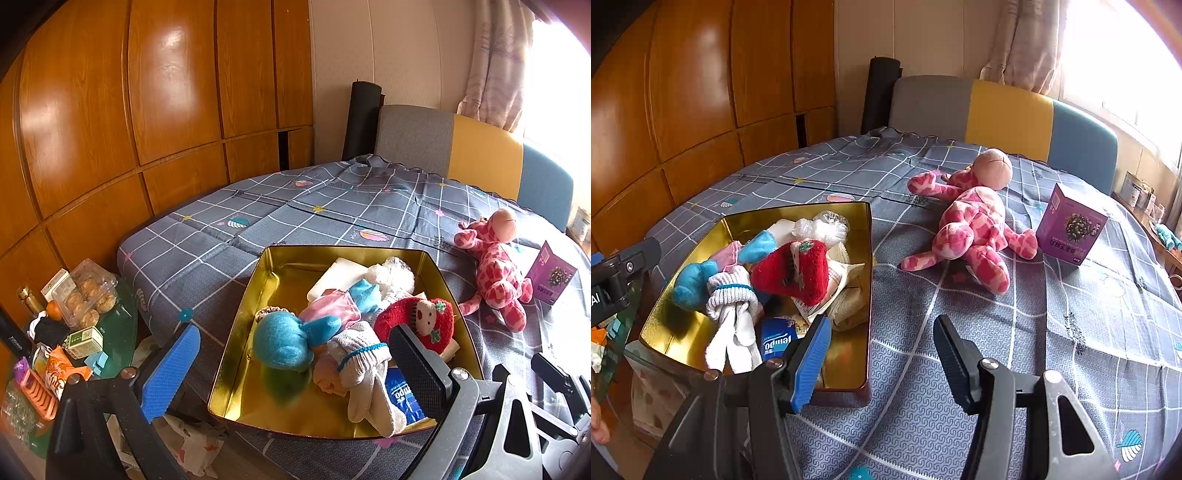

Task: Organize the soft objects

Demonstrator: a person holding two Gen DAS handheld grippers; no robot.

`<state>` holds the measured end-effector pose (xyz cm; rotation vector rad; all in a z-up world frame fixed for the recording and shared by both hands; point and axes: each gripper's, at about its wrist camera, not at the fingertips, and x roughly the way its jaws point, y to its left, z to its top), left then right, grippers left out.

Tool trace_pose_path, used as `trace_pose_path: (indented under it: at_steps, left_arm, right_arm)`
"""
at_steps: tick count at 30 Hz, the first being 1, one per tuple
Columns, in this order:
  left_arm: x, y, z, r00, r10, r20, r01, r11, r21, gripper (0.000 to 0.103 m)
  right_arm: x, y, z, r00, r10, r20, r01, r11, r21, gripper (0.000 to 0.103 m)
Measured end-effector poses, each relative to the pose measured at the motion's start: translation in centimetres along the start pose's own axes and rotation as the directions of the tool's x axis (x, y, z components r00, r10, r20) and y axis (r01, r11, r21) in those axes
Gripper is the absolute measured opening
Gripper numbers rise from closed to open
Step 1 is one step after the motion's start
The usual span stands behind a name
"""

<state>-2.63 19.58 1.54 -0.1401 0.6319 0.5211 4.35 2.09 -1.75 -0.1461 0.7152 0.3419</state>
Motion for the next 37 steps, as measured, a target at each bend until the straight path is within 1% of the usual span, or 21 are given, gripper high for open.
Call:
trace_pose_path:
  at_steps: [24, 28, 29, 31, 33, 37]
  left_arm:
    - [0.3, -0.1, 0.0, 1.000, -0.002, -0.018, 0.002, 1.000, 0.004, 0.103]
    - [0.7, -0.1, -0.1, 0.999, -0.027, -0.039, 0.027, 1.000, -0.004, 0.103]
    - [0.8, -0.1, -0.2, 0.999, -0.024, -0.039, 0.024, 1.000, -0.003, 0.102]
    - [0.8, -0.3, -0.4, 0.999, -0.019, -0.030, 0.019, 1.000, 0.009, 0.095]
    - [1.0, -0.5, -0.4, 1.000, -0.009, -0.027, 0.009, 1.000, 0.024, 0.094]
    - [1.2, -0.7, -0.3, 0.999, -0.018, -0.039, 0.019, 0.999, 0.026, 0.095]
  right_arm:
    - [0.1, -0.1, -0.1, 1.000, 0.001, -0.005, -0.001, 1.000, 0.004, 0.058]
    - [0.3, -0.2, -0.3, 1.000, 0.002, -0.012, -0.002, 1.000, 0.008, 0.058]
    - [0.4, -0.2, -0.3, 1.000, 0.002, -0.013, -0.001, 1.000, 0.010, 0.058]
    - [0.7, -0.4, -0.3, 1.000, 0.002, -0.019, -0.002, 1.000, 0.017, 0.058]
    - [0.8, -0.7, -0.2, 1.000, 0.001, -0.023, -0.001, 1.000, 0.026, 0.058]
    - [1.0, -1.9, -0.1, 1.000, -0.011, -0.026, 0.012, 0.999, 0.053, 0.058]
